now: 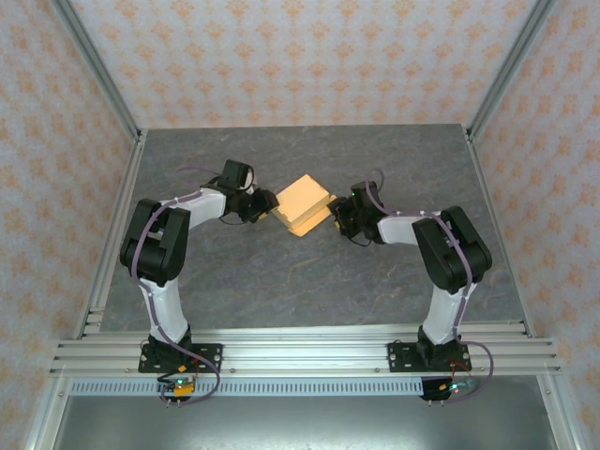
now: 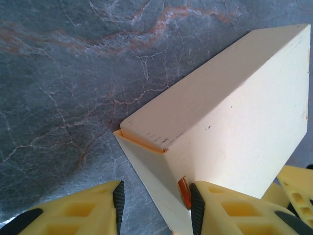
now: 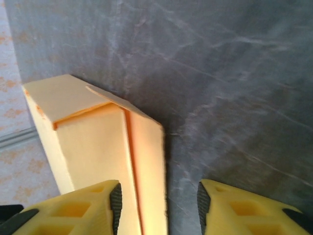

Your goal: Fold the paper box

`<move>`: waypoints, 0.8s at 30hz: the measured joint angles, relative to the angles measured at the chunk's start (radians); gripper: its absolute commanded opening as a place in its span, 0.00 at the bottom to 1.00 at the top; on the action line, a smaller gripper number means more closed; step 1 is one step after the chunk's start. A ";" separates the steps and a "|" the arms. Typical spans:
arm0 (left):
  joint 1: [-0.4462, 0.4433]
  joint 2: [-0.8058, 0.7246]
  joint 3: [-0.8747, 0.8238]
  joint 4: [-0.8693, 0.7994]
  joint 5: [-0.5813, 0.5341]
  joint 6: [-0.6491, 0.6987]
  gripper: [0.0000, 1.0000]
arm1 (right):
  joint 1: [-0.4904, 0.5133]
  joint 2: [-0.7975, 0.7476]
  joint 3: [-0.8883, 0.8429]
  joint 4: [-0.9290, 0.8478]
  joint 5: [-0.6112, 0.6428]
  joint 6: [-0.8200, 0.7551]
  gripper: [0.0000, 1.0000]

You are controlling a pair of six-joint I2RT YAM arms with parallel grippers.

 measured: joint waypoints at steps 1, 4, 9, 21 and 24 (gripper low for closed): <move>0.000 0.002 0.000 0.002 0.005 -0.003 0.41 | 0.000 0.016 0.013 0.009 -0.004 0.000 0.44; 0.002 0.006 0.000 0.011 0.017 -0.007 0.41 | 0.003 0.049 0.048 0.026 -0.010 0.000 0.42; 0.014 0.021 0.000 0.034 0.051 -0.019 0.41 | 0.006 0.082 0.085 0.018 -0.006 -0.013 0.32; 0.023 0.012 -0.018 0.056 0.079 -0.057 0.44 | 0.008 0.093 0.093 0.042 -0.011 -0.100 0.00; 0.022 -0.036 -0.048 0.036 0.071 -0.067 0.45 | 0.008 0.069 0.105 -0.009 -0.034 -0.193 0.00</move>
